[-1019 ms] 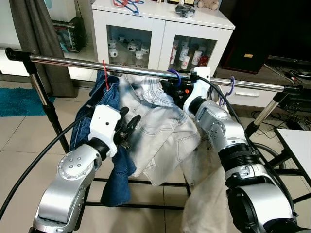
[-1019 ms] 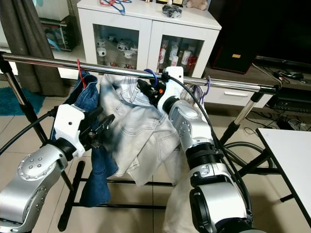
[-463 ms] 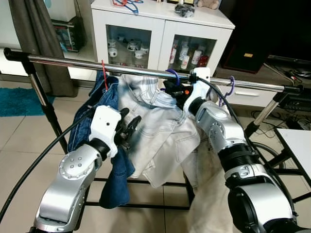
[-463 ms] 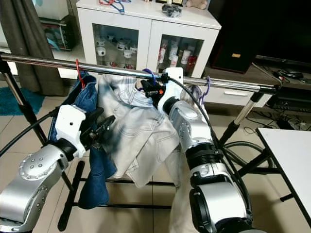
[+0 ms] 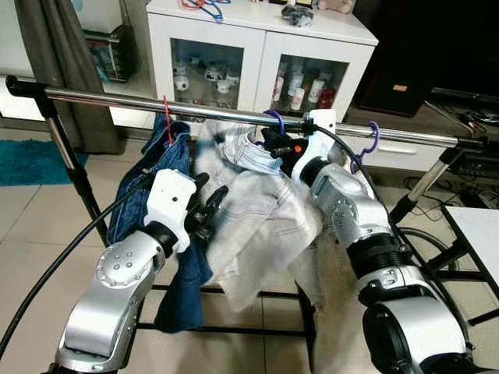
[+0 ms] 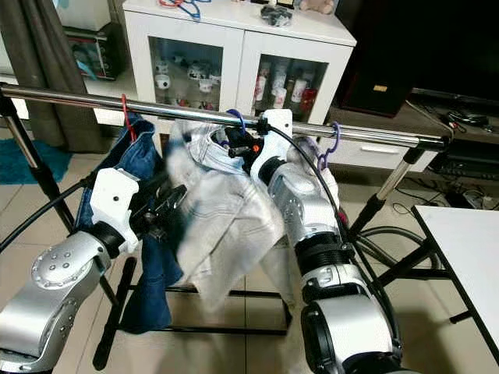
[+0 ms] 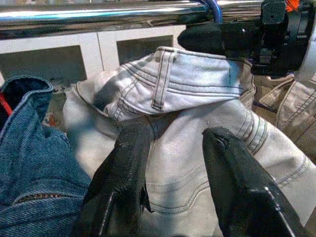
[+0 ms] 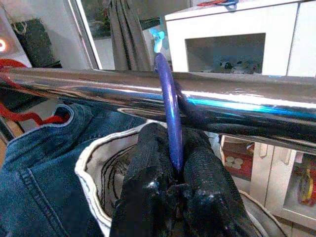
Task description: Hang hanger
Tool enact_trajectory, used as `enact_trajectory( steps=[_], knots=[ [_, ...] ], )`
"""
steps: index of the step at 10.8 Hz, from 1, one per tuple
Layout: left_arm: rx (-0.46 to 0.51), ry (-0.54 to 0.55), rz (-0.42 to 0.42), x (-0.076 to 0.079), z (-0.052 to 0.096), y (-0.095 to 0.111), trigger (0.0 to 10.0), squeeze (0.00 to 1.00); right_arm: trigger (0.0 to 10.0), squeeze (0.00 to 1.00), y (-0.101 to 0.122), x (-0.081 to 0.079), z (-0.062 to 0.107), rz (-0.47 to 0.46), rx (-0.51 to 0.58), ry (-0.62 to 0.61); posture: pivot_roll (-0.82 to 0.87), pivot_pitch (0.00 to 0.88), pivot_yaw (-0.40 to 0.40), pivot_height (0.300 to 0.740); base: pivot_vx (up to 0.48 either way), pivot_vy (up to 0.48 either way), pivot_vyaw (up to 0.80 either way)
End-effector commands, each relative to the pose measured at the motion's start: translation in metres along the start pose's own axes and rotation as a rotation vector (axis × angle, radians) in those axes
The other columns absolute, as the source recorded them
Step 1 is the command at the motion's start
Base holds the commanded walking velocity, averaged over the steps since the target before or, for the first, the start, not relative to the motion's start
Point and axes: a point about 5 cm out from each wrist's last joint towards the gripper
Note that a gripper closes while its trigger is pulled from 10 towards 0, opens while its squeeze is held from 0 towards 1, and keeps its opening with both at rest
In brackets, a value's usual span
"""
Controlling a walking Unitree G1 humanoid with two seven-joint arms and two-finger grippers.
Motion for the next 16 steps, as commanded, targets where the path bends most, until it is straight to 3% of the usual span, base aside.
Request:
enact_trajectory(
  steps=[1,7,10,13,16],
  knots=[
    [0.016,-0.020,-0.014,0.002,-0.004,0.004,10.0,0.00,0.0,0.00,0.012,0.005,0.005,-0.010,0.087,-0.012,0.16,0.000,-0.120,0.740,0.000,0.000,0.00],
    [0.021,-0.020,-0.012,0.003,-0.004,0.004,10.0,0.00,0.0,0.00,0.029,0.001,0.019,-0.003,0.273,0.064,0.16,0.000,-0.119,0.740,0.000,0.000,0.00],
    [0.012,-0.008,-0.004,0.002,-0.004,0.002,10.0,0.00,0.0,0.00,0.023,-0.003,0.028,0.046,0.285,0.115,0.16,0.000,-0.116,0.740,0.000,0.000,0.00],
    [-0.018,0.051,0.000,-0.004,-0.006,-0.003,10.0,0.00,0.0,0.00,0.021,0.001,0.043,0.084,0.373,0.105,0.15,0.000,-0.109,0.740,0.000,0.000,0.00],
    [-0.012,0.084,0.006,-0.008,-0.008,-0.003,10.0,0.00,0.0,0.00,0.015,-0.003,0.042,0.142,0.431,0.089,0.15,0.000,-0.107,0.740,0.000,0.000,0.00]
  ],
)
Point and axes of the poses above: a point about 5 cm out from each wrist's last joint towards the gripper, its own z axis pointing back from the gripper into the wrist, its own y axis along the axis of the wrist's last joint, x = y × z, and after that the axes turned 9 degrees about -z, right-handed
